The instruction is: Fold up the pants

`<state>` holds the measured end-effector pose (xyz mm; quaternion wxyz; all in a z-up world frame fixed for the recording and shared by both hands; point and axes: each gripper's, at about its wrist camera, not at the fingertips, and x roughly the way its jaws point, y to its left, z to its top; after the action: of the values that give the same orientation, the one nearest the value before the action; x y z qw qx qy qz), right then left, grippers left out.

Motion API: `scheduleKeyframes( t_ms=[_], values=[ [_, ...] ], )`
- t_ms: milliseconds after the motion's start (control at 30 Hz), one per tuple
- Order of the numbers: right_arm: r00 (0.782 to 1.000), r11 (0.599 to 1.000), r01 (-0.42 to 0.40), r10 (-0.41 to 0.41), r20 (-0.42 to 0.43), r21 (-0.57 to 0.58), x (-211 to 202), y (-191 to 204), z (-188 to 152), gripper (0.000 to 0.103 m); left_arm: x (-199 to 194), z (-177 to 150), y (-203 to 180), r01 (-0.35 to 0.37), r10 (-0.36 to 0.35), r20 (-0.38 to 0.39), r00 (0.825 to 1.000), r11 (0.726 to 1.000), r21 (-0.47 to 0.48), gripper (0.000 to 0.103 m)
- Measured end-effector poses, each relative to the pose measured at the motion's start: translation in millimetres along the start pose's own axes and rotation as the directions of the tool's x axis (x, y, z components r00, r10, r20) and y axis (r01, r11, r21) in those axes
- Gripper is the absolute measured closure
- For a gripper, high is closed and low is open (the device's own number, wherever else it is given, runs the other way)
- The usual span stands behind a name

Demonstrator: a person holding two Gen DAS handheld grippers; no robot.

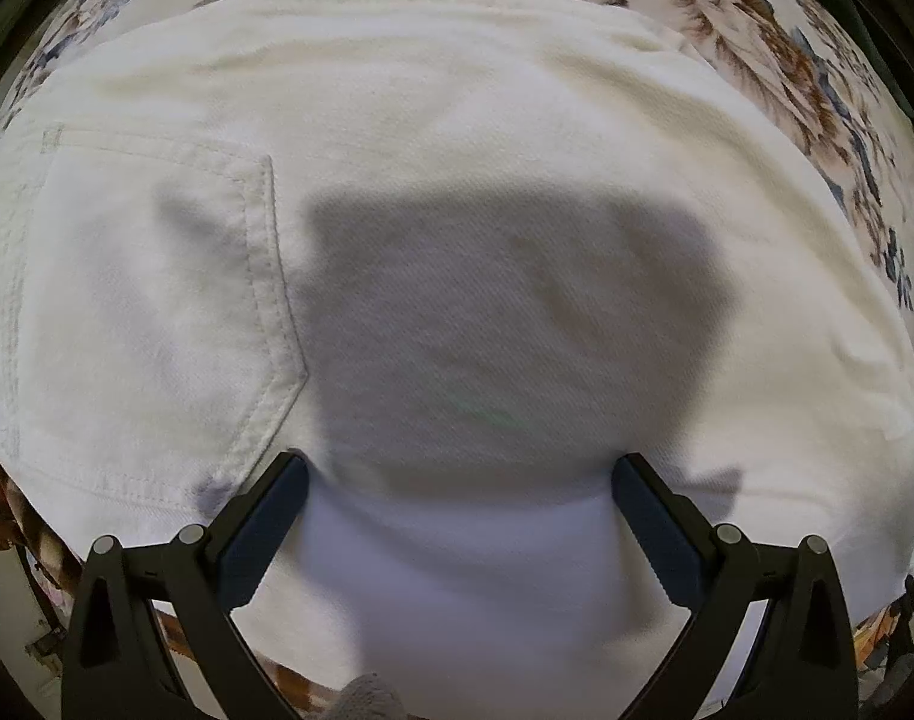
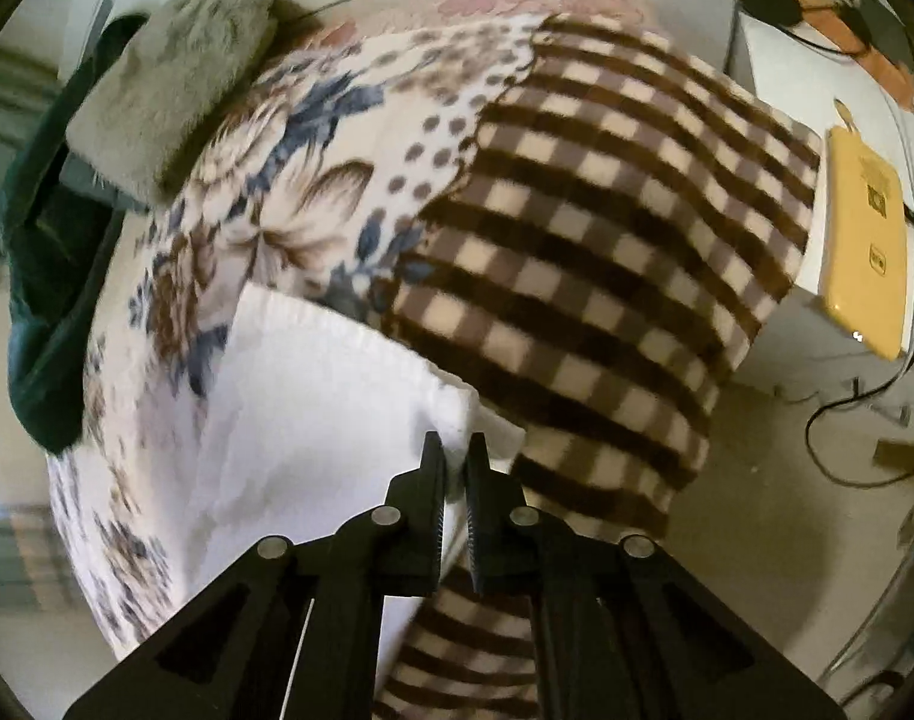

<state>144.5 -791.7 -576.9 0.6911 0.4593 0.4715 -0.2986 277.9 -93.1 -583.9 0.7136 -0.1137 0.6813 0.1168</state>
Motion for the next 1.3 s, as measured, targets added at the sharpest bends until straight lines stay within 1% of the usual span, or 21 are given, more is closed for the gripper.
scheduleKeyframes(
  t_ms=[67, 133, 200, 267, 367, 433, 533, 600, 667, 700, 767, 800, 867, 967, 1000, 1033, 1067, 1100, 1167, 1233, 1300],
  values=[
    [0.998, 1.0, -0.014, 0.015, -0.064, 0.019, 8.2, -8.9, 2.6, 0.07, 0.8, 0.2, -0.3, 0.001, -0.001, -0.003, 1.0, 1.0, 0.0, 0.0],
    [0.997, 0.997, -0.043, 0.047, -0.055, 0.065, 5.3, -22.8, 4.1, 0.055, 1.4, 1.1, -0.2, 0.002, -0.002, -0.009, 1.0, 1.0, 0.001, 0.0],
    [0.994, 0.99, -0.099, 0.103, -0.044, 0.097, 2.9, -35.4, 3.1, 0.052, 2.1, 2.5, -0.5, 0.001, -0.001, -0.014, 1.0, 1.0, 0.001, 0.0],
    [0.993, 0.992, -0.09, 0.096, -0.07, 0.084, 10.9, -38.3, 1.5, 0.052, 3.6, 2.7, -1.4, -0.002, 0.002, -0.01, 1.0, 1.0, 0.002, 0.0],
    [0.979, 0.981, -0.172, 0.18, -0.096, 0.088, 29.4, -39.3, -2.0, 0.052, 4.6, -0.7, -3.8, -0.003, 0.003, -0.001, 1.0, 1.0, 0.006, 0.0],
    [0.964, 0.962, -0.254, 0.26, -0.058, 0.097, 32.8, -37.5, -2.2, 0.05, 5.2, -4.0, -5.1, -0.007, 0.007, 0.011, 1.0, 1.0, 0.005, 0.0],
    [0.924, 0.917, -0.377, 0.382, -0.016, 0.132, 39.2, -41.5, 1.8, 0.047, 6.5, -8.8, -7.1, -0.008, 0.008, 0.023, 1.0, 1.0, 0.003, 0.0],
    [0.907, 0.899, -0.412, 0.42, -0.028, 0.145, 55.0, -46.5, 6.0, 0.046, 7.9, -11.4, -9.0, -0.004, 0.004, 0.019, 1.0, 1.0, 0.006, 0.0],
    [0.874, 0.866, -0.475, 0.486, -0.035, 0.155, 64.1, -50.1, 9.0, 0.045, 8.6, -13.9, -10.6, -0.006, 0.006, 0.023, 1.0, 1.0, 0.002, 0.0],
    [0.846, 0.838, -0.52, 0.532, -0.033, 0.166, 64.4, -51.6, 9.2, 0.045, 8.9, -15.1, -12.4, -0.008, 0.008, 0.025, 1.0, 1.0, -0.001, 0.0],
    [0.756, 0.748, -0.635, 0.653, -0.044, 0.19, 69.0, -52.5, 9.3, 0.045, 8.3, -14.8, -12.6, -0.009, 0.01, 0.028, 1.0, 1.0, -0.008, 0.0],
    [0.733, 0.728, -0.658, 0.678, -0.059, 0.194, 73.5, -52.4, 8.4, 0.045, 8.3, -16.5, -13.3, -0.009, 0.01, 0.032, 0.999, 1.0, -0.016, 0.0],
    [0.753, 0.754, -0.634, 0.653, -0.084, 0.172, 83.9, -47.9, 4.1, 0.045, 8.4, -19.7, -13.3, -0.01, 0.011, 0.048, 0.999, 0.999, -0.033, 0.0],
    [0.759, 0.765, -0.633, 0.644, -0.101, 0.12, 85.4, -36.1, 2.4, 0.044, 8.2, -25.5, -16.3, -0.016, 0.019, 0.072, 0.997, 0.999, -0.044, 0.0],
    [0.749, 0.754, -0.646, 0.656, -0.091, 0.123, 82.9, -33.2, 2.7, 0.047, 8.0, -27.4, -17.7, -0.015, 0.018, 0.07, 0.997, 0.999, -0.044, 0.0],
    [0.735, 0.737, -0.663, 0.674, -0.072, 0.132, 79.5, -31.0, 2.7, 0.06, 8.1, -28.3, -17.9, -0.014, 0.016, 0.066, 0.998, 0.999, -0.044, 0.0],
    [0.713, 0.713, -0.687, 0.699, -0.055, 0.139, 75.1, -28.4, 2.6, 0.061, 8.6, -28.8, -18.7, -0.012, 0.014, 0.057, 0.998, 0.999, -0.044, 0.0],
    [0.709, 0.709, -0.694, 0.703, -0.053, 0.128, 71.8, -24.8, 1.8, 0.061, 8.9, -28.3, -19.0, -0.01, 0.012, 0.049, 0.999, 0.999, -0.044, 0.0],
    [0.728, 0.735, -0.673, 0.677, -0.107, 0.079, 71.8, -9.5, -4.2, 0.055, 9.6, -28.0, -20.4, -0.009, 0.011, 0.027, 1.0, 0.999, -0.044, 0.0],
    [0.776, 0.795, -0.605, 0.602, -0.188, 0.049, 86.5, 4.3, -11.8, 0.054, 10.9, -26.0, -21.4, -0.01, 0.01, 0.016, 1.0, 0.999, -0.045, 0.0],
    [0.82, 0.836, -0.549, 0.537, -0.198, -0.003, 90.8, 13.9, -13.0, 0.066, 12.1, -27.3, -23.1, -0.007, 0.007, 0.006, 1.0, 0.999, -0.039, 0.0]
  ],
)
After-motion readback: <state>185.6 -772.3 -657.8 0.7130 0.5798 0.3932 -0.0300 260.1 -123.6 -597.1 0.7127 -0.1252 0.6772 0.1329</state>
